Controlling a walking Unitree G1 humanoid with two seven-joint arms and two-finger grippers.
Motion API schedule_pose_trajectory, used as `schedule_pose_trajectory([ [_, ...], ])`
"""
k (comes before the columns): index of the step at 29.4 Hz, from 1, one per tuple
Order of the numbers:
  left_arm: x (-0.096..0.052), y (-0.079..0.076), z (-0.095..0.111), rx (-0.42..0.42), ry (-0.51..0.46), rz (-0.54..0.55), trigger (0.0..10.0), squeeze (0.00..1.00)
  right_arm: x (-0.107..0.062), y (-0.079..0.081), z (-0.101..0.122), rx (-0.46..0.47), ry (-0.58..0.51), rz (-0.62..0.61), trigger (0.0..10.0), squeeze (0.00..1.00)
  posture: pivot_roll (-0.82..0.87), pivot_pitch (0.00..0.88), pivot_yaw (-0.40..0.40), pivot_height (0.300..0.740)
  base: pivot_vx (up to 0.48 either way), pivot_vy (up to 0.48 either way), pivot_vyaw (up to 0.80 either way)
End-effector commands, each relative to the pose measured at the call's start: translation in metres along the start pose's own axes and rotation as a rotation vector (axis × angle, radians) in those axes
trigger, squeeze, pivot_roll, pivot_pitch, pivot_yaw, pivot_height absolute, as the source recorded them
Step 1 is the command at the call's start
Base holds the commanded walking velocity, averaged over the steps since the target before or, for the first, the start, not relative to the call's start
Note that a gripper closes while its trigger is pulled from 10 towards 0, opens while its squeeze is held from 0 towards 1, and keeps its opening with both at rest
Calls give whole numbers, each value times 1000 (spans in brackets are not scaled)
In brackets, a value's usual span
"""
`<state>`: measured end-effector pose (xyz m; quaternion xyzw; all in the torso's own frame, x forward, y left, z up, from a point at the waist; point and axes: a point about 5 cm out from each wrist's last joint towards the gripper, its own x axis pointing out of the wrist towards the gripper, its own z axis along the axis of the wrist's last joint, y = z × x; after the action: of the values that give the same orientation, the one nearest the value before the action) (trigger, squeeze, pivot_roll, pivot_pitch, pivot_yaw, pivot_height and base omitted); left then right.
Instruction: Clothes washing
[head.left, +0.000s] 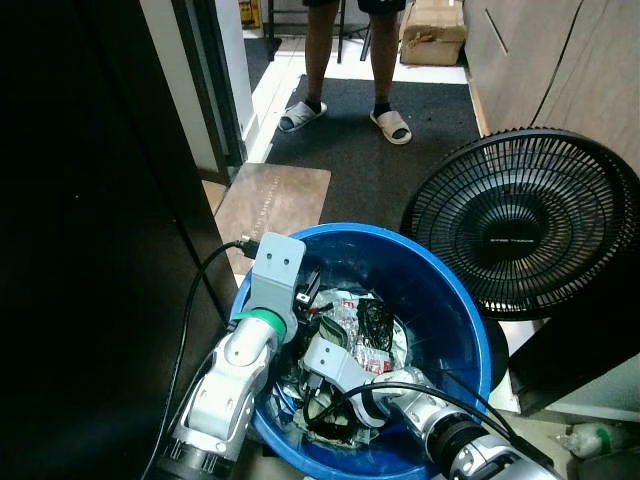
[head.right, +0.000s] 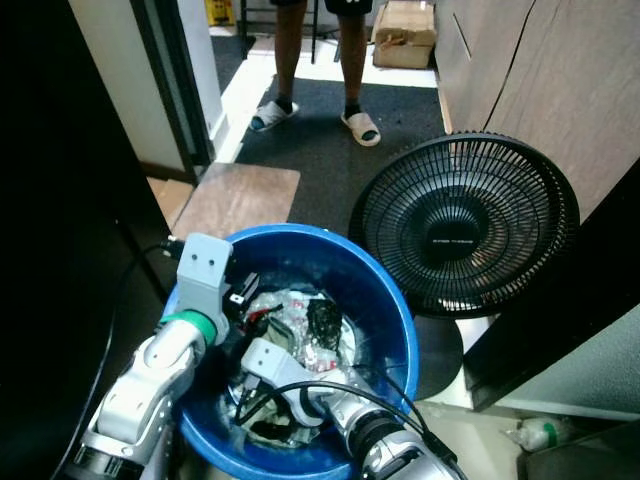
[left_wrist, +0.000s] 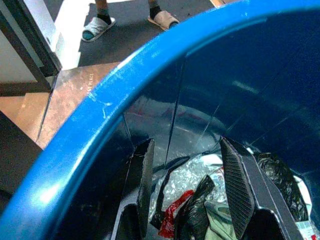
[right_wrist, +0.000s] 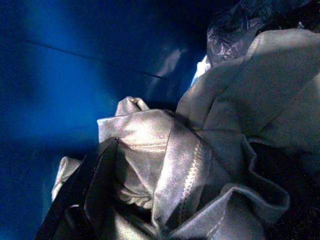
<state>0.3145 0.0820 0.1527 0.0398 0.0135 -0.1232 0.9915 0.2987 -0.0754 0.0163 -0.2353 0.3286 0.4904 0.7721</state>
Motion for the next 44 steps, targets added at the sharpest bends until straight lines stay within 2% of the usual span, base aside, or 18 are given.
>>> schedule_pose_trajectory([
  [1,-6,39,-16,13,77,173,10000,0,2,23,-57,119,153,54,10000,0,114,230,55,487,0,0,0],
  [3,-7,39,-16,13,77,173,10000,0,2,24,-58,118,156,53,10000,0,114,230,55,487,0,0,0],
  [4,-7,39,-16,12,78,174,10000,0,3,25,-58,113,155,60,4471,0,113,228,53,487,0,0,0],
  [5,-7,39,-16,12,78,175,10000,0,3,26,-58,111,153,66,0,0,111,224,52,487,0,0,0],
  [15,-5,37,-15,6,75,171,10000,0,1,14,-46,108,84,-21,0,0,106,219,52,487,0,0,0],
  [20,-5,36,-15,3,75,167,10000,0,-1,0,-26,117,-24,-112,0,0,94,213,53,487,0,0,0],
  [23,-5,35,-15,1,76,165,10000,0,-5,-10,-7,106,-117,-171,0,0,92,212,53,487,0,0,0],
  [26,-4,34,-15,-2,75,161,10000,0,-24,-36,45,38,-360,-305,0,0,86,208,55,487,0,0,0],
  [30,-3,33,-14,-4,74,158,10000,0,-38,-48,65,-8,-452,-386,0,0,82,206,57,487,0,0,0],
  [32,-2,32,-14,-5,72,154,10000,0,-46,-54,75,-24,-501,-436,510,0,82,206,57,487,0,0,0],
  [33,-2,31,-13,-6,71,151,10000,0,-61,-62,90,-39,-585,-504,10000,0,79,204,59,487,0,0,0],
  [36,-1,31,-13,-6,70,149,10000,0,-70,-66,99,-46,-641,-548,10000,0,78,200,60,487,0,0,0],
  [37,-1,30,-12,-6,68,146,10000,0,-85,-71,111,-59,-721,-600,10000,0,78,200,60,487,0,0,0],
  [38,-1,30,-12,-6,68,146,10000,0,-85,-71,111,-59,-721,-600,10000,0,78,200,60,487,0,0,0],
  [39,0,30,-12,-7,67,144,10000,0,-97,-74,121,-67,-790,-639,10000,0,75,193,62,487,0,0,0],
  [41,0,30,-12,-7,67,144,10000,0,-97,-74,121,-67,-790,-639,10000,0,75,193,62,487,0,0,0],
  [43,1,29,-11,-8,64,139,10000,0,-122,-77,140,-89,-922,-720,10000,0,74,185,64,487,0,0,0],
  [44,1,29,-11,-8,64,139,10000,0,-122,-77,140,-89,-922,-720,10000,0,74,185,64,487,0,0,0],
])
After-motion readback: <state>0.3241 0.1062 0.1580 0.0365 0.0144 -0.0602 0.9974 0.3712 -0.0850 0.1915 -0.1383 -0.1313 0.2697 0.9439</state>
